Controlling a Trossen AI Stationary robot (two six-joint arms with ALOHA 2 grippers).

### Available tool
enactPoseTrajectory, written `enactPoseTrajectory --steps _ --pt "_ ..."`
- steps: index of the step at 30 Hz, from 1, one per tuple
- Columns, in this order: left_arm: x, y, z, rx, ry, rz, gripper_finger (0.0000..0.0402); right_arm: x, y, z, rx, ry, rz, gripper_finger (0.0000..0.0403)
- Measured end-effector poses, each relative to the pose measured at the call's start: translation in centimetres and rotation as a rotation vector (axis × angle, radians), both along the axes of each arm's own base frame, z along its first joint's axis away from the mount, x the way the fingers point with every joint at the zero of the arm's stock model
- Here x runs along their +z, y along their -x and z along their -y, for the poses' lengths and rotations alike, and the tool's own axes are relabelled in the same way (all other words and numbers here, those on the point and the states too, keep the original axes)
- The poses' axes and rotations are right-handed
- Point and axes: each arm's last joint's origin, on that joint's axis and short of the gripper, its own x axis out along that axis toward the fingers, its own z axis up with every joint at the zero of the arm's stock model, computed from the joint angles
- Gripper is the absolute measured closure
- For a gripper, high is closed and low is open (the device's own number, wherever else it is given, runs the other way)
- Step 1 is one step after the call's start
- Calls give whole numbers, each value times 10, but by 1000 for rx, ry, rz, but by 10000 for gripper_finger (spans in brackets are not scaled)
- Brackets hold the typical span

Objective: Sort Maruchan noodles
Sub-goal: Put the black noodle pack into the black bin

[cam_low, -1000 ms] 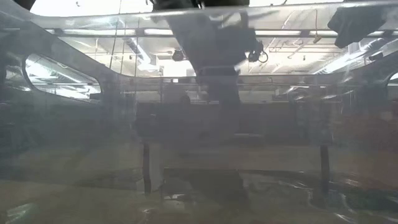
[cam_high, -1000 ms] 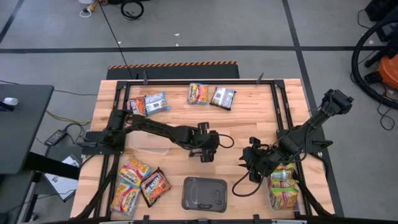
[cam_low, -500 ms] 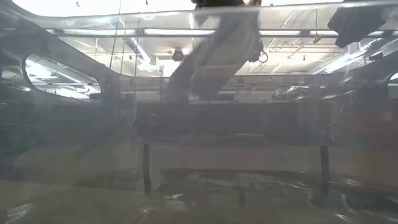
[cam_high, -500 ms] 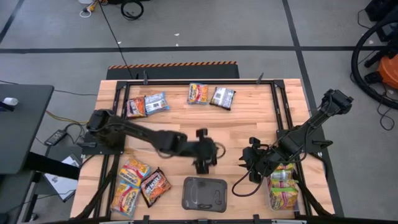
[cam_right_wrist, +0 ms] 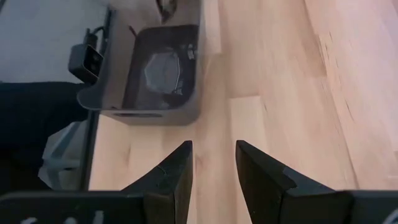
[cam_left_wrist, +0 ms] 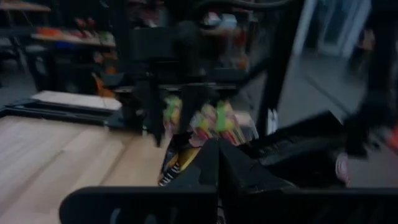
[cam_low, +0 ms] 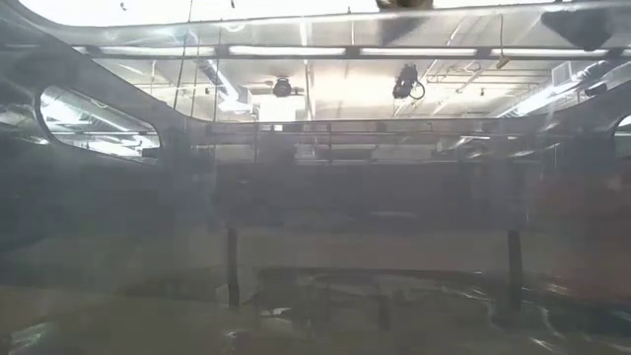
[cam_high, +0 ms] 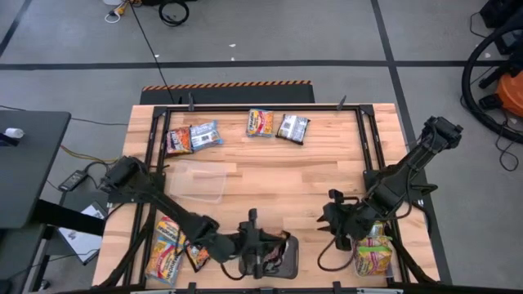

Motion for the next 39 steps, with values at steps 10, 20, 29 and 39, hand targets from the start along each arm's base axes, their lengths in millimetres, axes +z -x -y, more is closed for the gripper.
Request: enactPoseTrajectory --steps 10,20,29,39 --pt "-67 -32 12 26 28 107 401 2 12 -13 -23 1 57 275" --pt "-84 -44 43 10 51 123 401 3 19 -22 -24 -39 75 275" --pt "-79 -33 60 -29 47 164 401 4 19 -24 -32 -56 91 275" --pt "-82 -32 62 -36 54 143 401 5 19 -24 -33 -62 96 275"
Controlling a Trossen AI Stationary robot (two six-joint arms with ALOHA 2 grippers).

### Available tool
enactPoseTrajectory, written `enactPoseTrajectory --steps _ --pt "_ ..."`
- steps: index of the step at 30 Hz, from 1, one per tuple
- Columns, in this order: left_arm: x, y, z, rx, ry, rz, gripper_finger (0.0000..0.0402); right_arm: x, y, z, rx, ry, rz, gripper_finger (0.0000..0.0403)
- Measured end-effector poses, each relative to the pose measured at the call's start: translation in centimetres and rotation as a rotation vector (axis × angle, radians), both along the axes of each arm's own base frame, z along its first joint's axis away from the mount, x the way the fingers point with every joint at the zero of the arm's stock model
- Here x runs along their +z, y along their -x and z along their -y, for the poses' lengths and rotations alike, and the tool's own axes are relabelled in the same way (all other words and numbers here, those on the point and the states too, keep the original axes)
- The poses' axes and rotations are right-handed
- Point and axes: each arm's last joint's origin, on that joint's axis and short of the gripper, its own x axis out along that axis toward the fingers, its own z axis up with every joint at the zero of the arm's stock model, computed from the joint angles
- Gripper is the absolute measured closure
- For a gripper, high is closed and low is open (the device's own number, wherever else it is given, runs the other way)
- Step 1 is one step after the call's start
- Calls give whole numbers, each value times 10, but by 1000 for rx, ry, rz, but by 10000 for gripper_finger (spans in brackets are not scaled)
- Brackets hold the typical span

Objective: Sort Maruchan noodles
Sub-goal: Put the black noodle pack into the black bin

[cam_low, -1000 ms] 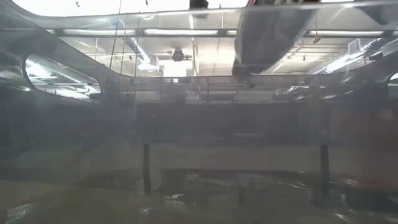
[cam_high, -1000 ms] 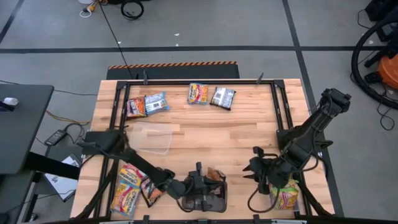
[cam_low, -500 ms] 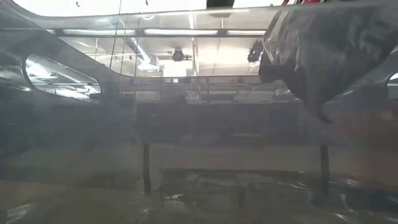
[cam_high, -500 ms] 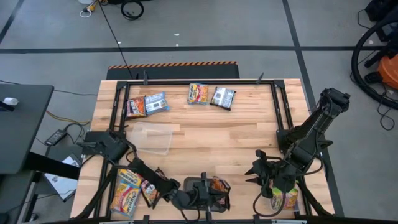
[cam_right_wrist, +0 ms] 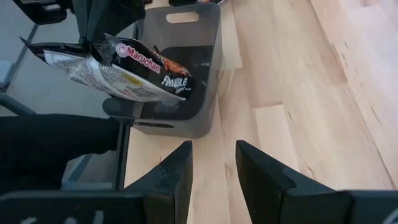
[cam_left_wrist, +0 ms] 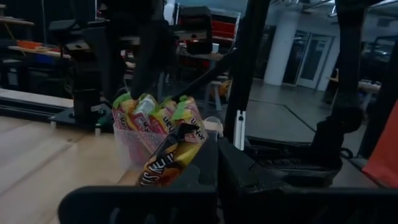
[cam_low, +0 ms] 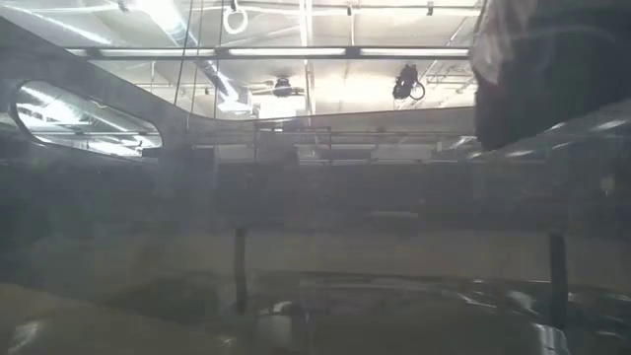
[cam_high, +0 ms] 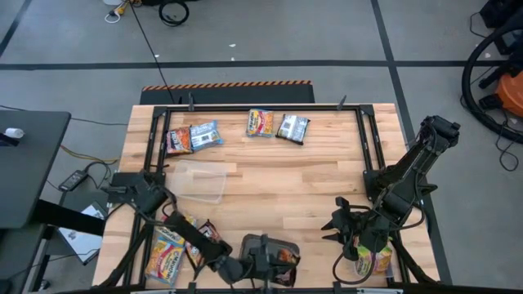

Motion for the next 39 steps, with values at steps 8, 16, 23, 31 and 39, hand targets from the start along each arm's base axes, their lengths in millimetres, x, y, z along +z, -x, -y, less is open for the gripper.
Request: enactPoseTrajectory --steps 8,16,23,31,39 --pt "-15 -18 -19 -32 51 -23 401 1 -1 -1 3 -12 13 275" --pt "-18 -24 -30 8 -30 -19 401 1 -1 -1 4 -8 14 275" --pt "-13 -25 -37 146 12 5 401 1 -1 -1 4 -9 14 275" --pt "-22 -18 -26 147 7 -68 399 2 -2 0 -12 4 30 275" --pt "-24 -18 -27 194 16 -81 397 2 -2 0 -16 0 32 275"
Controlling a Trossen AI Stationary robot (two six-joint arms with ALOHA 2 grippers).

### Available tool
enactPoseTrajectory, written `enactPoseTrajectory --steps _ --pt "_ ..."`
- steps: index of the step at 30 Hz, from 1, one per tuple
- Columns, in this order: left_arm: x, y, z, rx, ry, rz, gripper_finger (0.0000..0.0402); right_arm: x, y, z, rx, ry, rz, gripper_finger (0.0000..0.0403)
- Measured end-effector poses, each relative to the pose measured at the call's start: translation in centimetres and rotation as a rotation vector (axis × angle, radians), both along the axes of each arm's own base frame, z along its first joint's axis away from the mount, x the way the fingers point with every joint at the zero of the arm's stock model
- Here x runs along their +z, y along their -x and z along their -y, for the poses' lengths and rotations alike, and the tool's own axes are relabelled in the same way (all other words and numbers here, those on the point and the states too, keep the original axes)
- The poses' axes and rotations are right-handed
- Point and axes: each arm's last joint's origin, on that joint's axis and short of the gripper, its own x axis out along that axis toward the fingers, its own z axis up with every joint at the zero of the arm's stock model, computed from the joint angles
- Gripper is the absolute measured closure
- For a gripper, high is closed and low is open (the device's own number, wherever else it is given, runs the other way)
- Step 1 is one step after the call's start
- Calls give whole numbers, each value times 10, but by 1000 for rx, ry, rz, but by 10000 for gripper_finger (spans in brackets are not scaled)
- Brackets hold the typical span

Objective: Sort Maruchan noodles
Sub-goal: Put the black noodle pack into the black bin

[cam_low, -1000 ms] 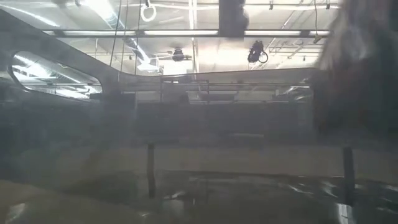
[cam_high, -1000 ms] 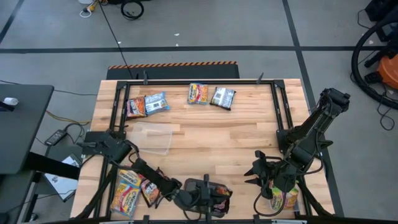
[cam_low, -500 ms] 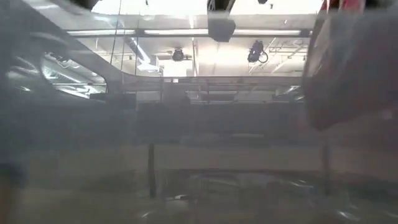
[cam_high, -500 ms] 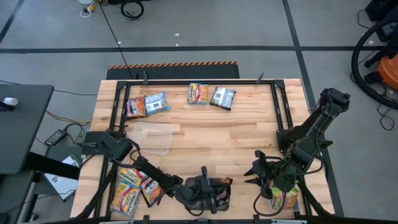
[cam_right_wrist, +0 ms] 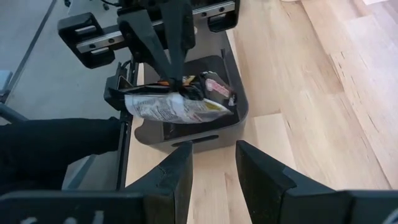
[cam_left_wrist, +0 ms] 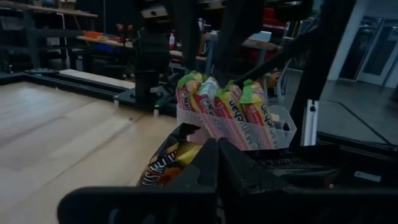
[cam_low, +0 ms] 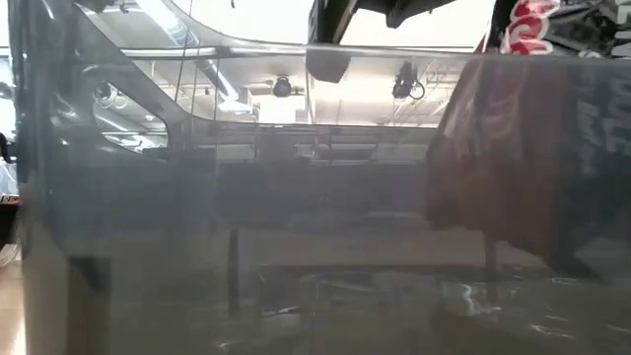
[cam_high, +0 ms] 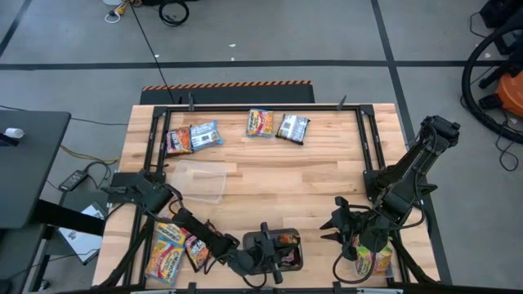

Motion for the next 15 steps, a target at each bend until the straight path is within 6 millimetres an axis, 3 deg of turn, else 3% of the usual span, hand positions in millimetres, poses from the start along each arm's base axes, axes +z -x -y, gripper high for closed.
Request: enactPoseTrajectory --steps 7,15 --pt "0 -7 -11 28 63 19 396 2 -1 -2 -2 -27 21 275" --pt "-4 -6 -10 29 47 -20 376 4 -3 -3 -1 -47 38 275"
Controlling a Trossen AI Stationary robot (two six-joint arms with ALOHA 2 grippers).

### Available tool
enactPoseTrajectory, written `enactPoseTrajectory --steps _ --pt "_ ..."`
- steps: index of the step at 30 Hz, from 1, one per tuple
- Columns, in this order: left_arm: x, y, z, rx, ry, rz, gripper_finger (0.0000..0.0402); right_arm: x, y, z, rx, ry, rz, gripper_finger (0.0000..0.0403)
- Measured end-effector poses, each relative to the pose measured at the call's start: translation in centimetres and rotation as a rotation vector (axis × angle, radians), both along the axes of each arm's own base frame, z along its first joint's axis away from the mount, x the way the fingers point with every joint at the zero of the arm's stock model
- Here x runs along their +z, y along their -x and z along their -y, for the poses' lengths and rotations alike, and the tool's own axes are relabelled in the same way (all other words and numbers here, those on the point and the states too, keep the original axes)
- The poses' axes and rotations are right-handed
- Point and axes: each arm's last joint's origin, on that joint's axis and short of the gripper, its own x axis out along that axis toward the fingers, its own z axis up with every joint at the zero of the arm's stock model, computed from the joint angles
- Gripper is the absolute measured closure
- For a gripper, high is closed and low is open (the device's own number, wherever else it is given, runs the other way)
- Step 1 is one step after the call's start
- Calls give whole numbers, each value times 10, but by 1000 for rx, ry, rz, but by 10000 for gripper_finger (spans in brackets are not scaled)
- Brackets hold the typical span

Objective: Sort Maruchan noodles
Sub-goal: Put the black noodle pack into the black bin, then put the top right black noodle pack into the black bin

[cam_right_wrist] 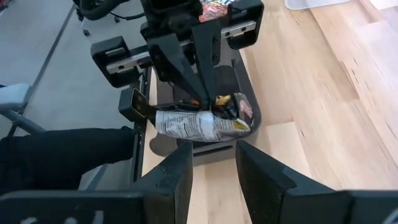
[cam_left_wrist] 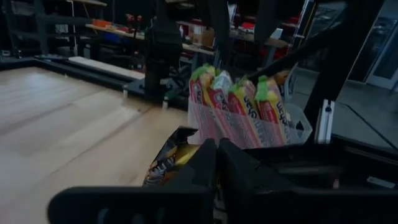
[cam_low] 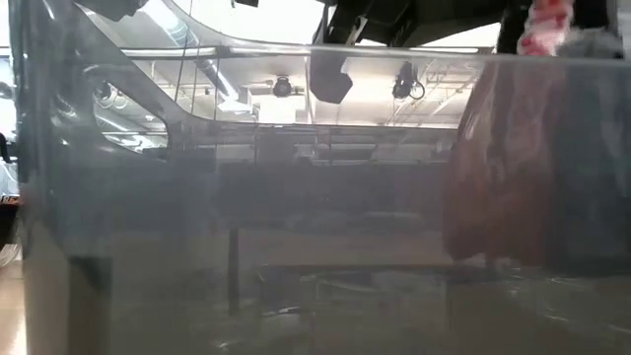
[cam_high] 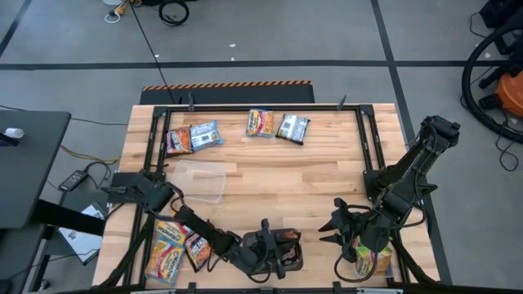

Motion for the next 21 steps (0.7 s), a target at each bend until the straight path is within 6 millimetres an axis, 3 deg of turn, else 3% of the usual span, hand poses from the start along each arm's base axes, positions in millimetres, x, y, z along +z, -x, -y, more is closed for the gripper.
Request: enactPoseTrajectory --steps 10,16,21 --pt "4 1 2 -19 -81 -25 307 2 -2 -1 18 5 28 275" --pt "52 20 14 -72 -256 -33 297 3 -12 11 -86 92 88 275" --pt "95 53 25 -151 -421 -169 297 4 -37 43 -226 242 111 275"
